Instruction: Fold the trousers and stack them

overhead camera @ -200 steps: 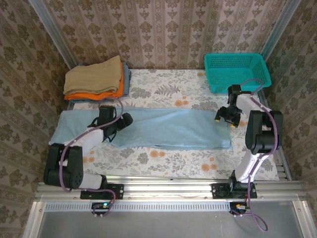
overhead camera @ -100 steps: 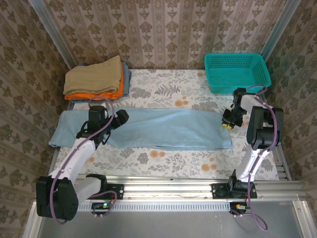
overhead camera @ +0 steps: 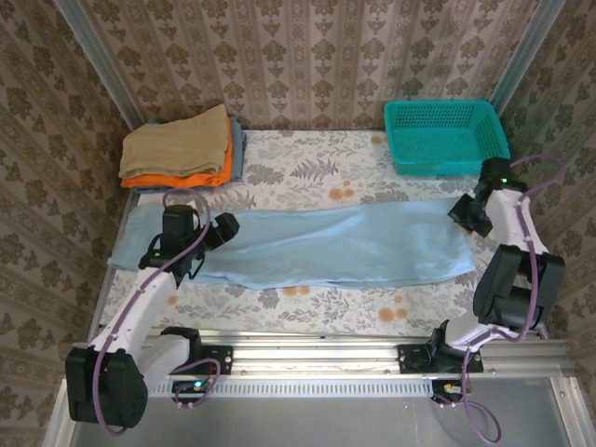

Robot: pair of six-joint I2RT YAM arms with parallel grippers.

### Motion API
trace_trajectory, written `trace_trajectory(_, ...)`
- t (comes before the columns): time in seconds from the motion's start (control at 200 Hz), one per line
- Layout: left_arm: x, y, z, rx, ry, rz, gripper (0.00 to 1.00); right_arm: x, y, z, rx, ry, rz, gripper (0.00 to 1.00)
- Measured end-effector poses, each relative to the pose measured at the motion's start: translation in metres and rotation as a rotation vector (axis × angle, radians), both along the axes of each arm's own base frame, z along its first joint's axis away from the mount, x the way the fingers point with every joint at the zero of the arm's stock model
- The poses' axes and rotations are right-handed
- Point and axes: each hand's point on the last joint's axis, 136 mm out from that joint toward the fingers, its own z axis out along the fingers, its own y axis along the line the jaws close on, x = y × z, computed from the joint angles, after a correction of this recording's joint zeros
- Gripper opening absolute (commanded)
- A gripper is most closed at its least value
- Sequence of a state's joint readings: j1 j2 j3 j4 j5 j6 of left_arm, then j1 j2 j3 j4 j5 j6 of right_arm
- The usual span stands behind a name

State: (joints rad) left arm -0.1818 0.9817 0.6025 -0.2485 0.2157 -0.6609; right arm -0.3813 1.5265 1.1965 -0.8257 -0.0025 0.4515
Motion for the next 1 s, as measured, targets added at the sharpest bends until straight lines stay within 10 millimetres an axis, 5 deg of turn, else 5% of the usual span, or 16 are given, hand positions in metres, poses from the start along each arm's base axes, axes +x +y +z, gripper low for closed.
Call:
trace_trajectory(0.16,-0.004,-0.008,-0.003,0.004,0.012,-0.029,0.89,0.011,-0.017,0.013,-0.019,-0.032,-0.048,0.0)
trace_trajectory(0.34,-0.01,-0.021,-0.008,0.014,0.024,-0.07,0.88,0.02,0.013,0.011,0.003,-0.025,0.035,0.0)
trace_trajectory(0.69,-0.015,-0.02,-0.023,0.034,0.06,-0.067,0.89,0.024,0.17,0.047,0.067,-0.119,0.385,0.0)
trace_trajectory(1.0,-0.022,-0.018,-0.018,0.031,0.05,-0.066,0.9,0.017,0.295,0.038,0.135,-0.078,0.592,0.0)
